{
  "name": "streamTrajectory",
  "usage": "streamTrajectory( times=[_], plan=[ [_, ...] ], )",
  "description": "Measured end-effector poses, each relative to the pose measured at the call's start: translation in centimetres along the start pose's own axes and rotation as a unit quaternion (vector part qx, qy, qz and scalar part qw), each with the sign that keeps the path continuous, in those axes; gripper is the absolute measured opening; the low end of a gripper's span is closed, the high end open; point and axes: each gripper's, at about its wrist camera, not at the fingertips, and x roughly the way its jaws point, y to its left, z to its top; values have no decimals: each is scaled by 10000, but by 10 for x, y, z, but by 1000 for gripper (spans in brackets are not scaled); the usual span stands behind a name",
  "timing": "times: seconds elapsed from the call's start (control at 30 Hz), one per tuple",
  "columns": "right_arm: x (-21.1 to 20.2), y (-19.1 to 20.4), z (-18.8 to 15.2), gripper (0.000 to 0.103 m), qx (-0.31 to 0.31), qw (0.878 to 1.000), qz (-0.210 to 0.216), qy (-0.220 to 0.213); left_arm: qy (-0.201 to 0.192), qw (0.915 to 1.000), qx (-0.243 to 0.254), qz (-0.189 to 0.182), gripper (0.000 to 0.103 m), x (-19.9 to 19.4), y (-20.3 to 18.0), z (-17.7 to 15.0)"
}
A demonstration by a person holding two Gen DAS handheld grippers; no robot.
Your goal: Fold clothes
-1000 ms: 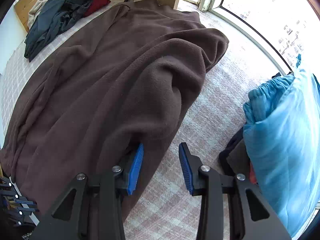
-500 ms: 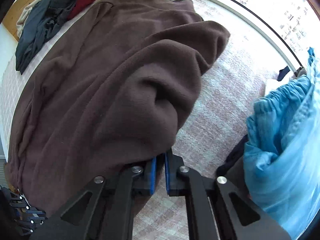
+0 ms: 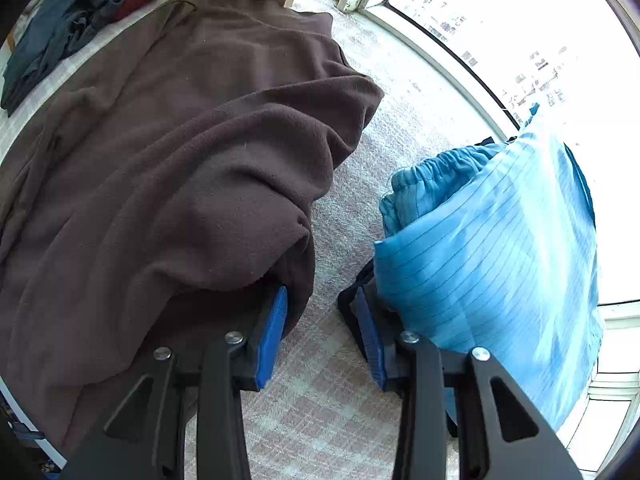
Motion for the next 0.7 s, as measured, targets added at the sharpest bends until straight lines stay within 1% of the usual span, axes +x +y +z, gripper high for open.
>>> streamTrajectory(
  times=[0.03,0.1,0.13,0.17,0.2,0.23,0.27,0.3,0.33,0.37,0.43,0.5,0.53,0.6,0.63,0.67,0.7],
  plan=[
    [-3,-2,1,41,2,10000,32,-66,98,9999,113,55,42,6,-5,2],
    [-6,-2,7,41,30,9998,78,-153,380,9983,226,370,41,24,-6,4],
    [-5,2,5,41,6,9998,70,-181,489,9972,274,500,39,31,-6,5],
    [-5,5,3,41,-20,9998,61,-209,500,9968,300,549,35,34,-3,6],
    [-3,8,5,41,-88,9997,35,-228,518,9966,298,571,34,36,0,7],
    [1,10,9,41,-159,9997,14,-209,541,9969,218,523,28,36,4,8],
    [4,12,9,40,-204,9997,40,-141,532,9971,155,522,16,34,9,9],
    [5,15,-4,33,-190,9998,36,-52,539,9973,83,492,12,33,14,9],
    [7,13,-8,13,-136,9999,22,45,527,9979,-22,372,6,30,19,9],
    [10,9,-8,4,-19,9999,26,137,476,9985,-140,226,4,26,23,10],
    [11,-3,-7,2,182,9997,-56,178,310,9989,-346,-37,4,13,26,11],
    [10,-18,-8,2,391,9989,-181,192,18,9980,-502,-388,4,-8,22,14],
    [10,-23,-9,1,487,9986,-63,188,-133,9970,-534,-552,4,-18,18,17],
    [2,-32,-12,2,697,9973,212,105,-260,9964,-314,-742,4,-29,4,21],
    [-3,-36,-15,4,812,9961,336,39,-292,9960,-189,-825,4,-32,-3,23],
    [-10,-40,-20,6,1034,9930,566,-45,-300,9957,-73,-873,4,-33,-9,24],
    [-18,-44,-25,11,1255,9887,807,-126,-234,9964,-16,-816,4,-28,-11,23]
  ],
)
